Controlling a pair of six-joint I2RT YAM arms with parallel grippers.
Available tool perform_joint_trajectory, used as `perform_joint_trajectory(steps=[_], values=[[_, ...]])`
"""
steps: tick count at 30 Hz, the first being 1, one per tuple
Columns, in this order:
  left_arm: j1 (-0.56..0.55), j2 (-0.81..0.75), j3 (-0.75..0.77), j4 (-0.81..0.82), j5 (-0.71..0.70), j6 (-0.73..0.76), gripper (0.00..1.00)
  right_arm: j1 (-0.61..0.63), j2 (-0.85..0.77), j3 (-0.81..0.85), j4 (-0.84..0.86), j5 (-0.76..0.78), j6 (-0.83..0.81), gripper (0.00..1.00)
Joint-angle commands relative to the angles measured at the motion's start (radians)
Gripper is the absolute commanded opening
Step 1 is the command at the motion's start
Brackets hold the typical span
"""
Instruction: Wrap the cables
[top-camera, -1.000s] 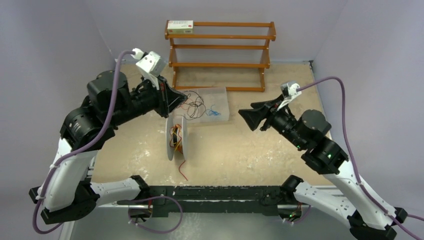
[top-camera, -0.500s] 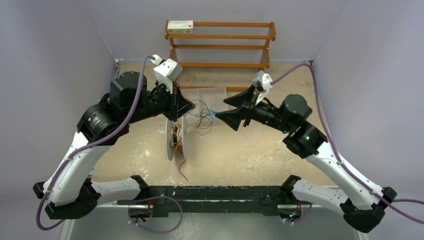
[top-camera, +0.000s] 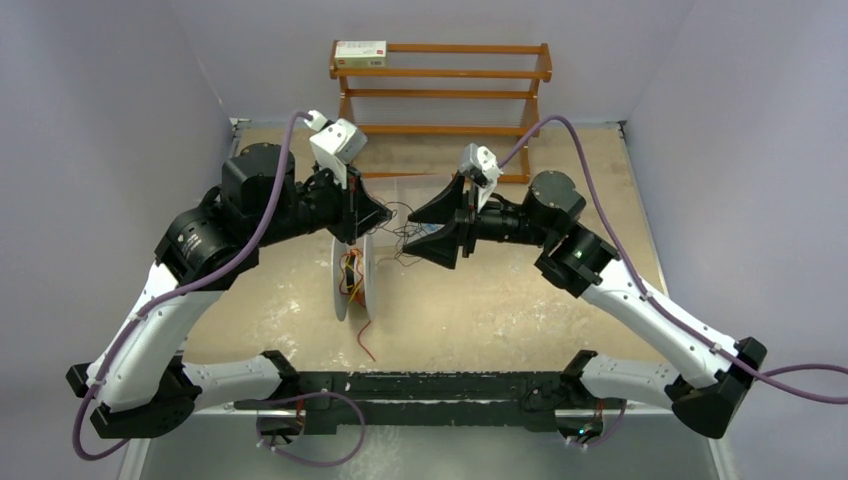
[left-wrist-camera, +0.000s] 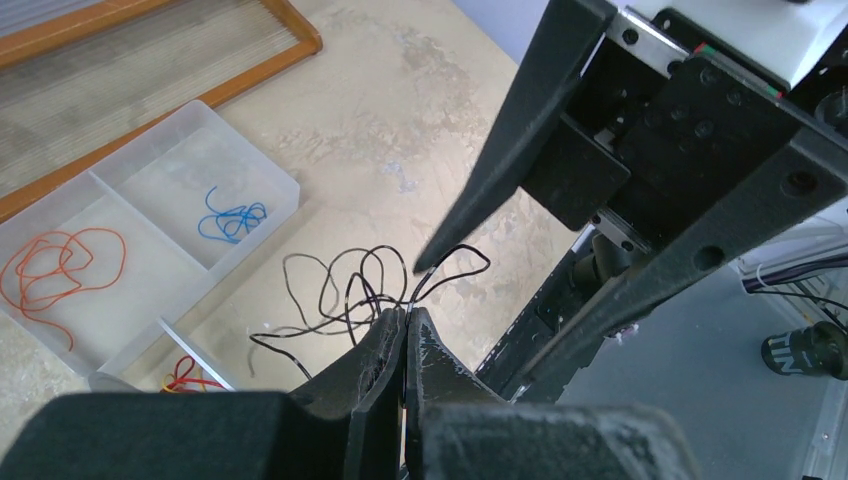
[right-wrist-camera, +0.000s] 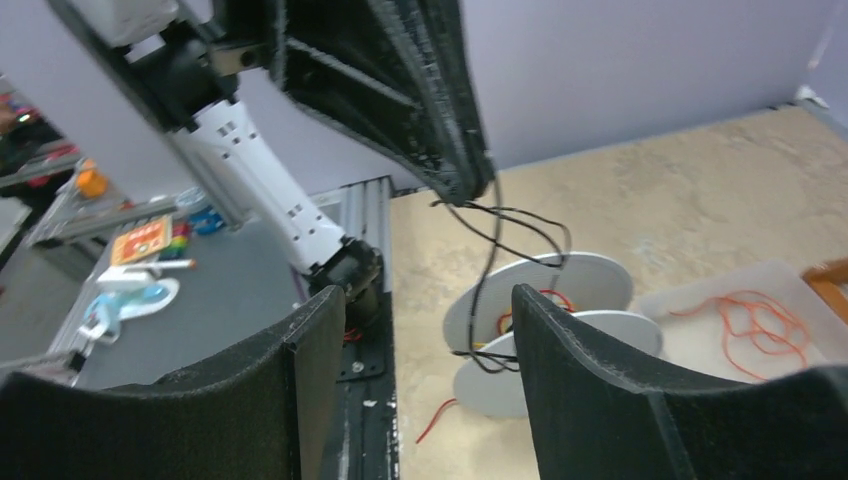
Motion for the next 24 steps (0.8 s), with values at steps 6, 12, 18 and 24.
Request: perform_joint_trajectory(steps=[6,12,18,24], values=[[-0.004,-0.011,-0.010,0.069,-0.009,-0.006,0.00,0.012,-0.001,0.008,0.187,-0.343,0.041,0.51],[-0.003,-0.021,-0.052,0.071,-0.040,0.013,0.00,0.012,-0.070,-0.047,0.387,-0.451,0.184,0.38],[-0.004,-0.030,-0.108,0.104,-0.057,0.009,0.00,0.012,-0.129,-0.093,0.630,-0.482,0.362,0.35],[-0.004,-0.034,-0.126,0.117,-0.059,0.003,0.00,0.013,-0.147,-0.107,0.817,-0.460,0.492,0.34]])
